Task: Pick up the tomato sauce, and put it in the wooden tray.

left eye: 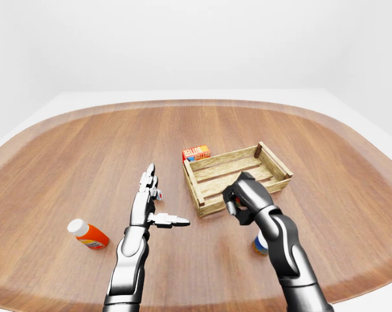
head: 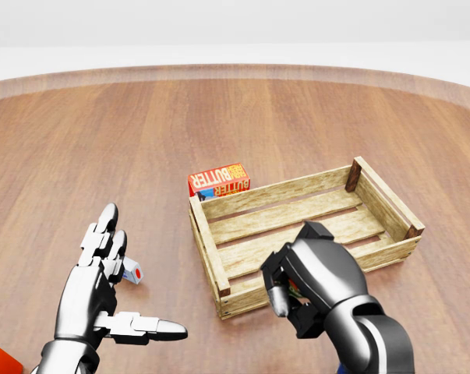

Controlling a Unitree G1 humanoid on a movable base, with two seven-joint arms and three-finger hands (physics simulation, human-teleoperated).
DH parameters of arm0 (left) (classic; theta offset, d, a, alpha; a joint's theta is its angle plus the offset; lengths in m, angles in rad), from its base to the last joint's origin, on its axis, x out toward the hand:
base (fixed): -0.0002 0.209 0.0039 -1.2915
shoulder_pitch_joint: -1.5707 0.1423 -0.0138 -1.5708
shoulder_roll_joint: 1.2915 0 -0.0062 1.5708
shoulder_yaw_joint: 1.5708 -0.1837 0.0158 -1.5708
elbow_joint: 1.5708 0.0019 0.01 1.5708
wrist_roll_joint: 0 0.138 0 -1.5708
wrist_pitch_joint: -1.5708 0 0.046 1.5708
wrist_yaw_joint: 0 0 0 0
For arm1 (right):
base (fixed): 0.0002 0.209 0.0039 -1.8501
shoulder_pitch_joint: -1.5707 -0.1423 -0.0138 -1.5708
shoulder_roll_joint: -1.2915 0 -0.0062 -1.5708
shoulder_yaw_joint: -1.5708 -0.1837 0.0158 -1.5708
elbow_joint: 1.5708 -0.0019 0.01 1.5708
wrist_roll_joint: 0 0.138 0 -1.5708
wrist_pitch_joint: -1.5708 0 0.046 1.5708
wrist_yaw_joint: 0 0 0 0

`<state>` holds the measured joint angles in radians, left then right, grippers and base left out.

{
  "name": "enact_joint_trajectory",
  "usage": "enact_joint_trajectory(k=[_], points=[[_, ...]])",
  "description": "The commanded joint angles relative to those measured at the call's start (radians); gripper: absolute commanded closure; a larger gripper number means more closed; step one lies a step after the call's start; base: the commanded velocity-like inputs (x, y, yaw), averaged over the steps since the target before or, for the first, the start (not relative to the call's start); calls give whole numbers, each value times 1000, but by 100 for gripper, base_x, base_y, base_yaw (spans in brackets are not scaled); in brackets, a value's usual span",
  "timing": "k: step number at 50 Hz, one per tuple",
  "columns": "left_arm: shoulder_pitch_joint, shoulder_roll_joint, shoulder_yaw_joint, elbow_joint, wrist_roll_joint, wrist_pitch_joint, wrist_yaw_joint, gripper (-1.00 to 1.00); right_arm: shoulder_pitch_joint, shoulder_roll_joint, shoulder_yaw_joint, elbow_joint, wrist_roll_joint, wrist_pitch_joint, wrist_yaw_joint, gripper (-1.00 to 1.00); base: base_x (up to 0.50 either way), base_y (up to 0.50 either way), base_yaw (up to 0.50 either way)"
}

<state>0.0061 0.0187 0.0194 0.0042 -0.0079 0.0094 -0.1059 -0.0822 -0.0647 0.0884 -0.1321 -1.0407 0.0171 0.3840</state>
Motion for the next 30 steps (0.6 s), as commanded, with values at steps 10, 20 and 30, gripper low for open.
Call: enact_joint_trajectory(k=[10, 20, 30], points=[[0, 0, 1, 1, -2, -1, -2, -100, -89, -8, -20, -1, 0, 31, 25, 100, 0, 0, 0], [0, 0, 1, -1, -4, 1, -2, -100, -144, -20, -37, 40, 7, 32, 27, 100, 0, 0, 0], [-1, 0, 2, 1, -5, 2, -2, -100, -244, -38, -52, 128, 11, 31, 22, 100, 0, 0, 0]])
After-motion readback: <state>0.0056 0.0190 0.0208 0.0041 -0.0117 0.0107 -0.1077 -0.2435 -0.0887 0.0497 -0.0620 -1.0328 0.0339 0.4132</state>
